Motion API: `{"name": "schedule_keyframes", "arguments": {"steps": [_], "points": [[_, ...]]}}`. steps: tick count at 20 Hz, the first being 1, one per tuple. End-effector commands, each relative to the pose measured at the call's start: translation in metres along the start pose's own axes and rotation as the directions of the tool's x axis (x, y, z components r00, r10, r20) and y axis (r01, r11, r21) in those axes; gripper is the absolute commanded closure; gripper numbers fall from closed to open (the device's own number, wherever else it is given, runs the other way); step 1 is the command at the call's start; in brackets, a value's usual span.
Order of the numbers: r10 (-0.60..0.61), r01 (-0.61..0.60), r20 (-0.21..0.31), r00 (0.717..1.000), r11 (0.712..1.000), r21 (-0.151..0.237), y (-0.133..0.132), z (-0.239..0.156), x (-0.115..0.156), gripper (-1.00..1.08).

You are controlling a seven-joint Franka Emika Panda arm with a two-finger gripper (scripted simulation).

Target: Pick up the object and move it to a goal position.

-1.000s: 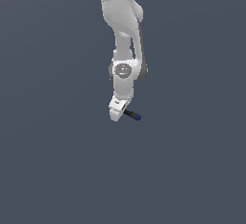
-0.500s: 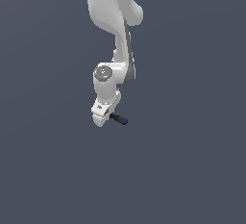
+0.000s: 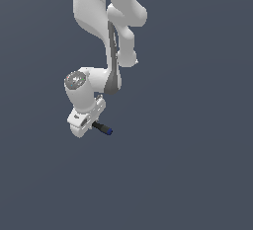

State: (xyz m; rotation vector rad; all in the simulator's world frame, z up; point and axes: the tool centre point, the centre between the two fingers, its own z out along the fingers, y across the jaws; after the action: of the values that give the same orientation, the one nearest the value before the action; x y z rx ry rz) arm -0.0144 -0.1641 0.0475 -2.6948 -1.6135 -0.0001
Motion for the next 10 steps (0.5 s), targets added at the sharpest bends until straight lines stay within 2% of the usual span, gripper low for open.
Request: {"name": "schedule_keyframes", "arguments": {"steps": [1, 10], "points": [[-0.002, 0.002, -0.001, 1.0, 1.0, 0.0, 0.016, -0.004, -0.011, 1.08], [-0.002, 0.002, 0.0, 1.0, 1.0, 0.0, 0.049, -0.009, -0.031, 1.08]]}}
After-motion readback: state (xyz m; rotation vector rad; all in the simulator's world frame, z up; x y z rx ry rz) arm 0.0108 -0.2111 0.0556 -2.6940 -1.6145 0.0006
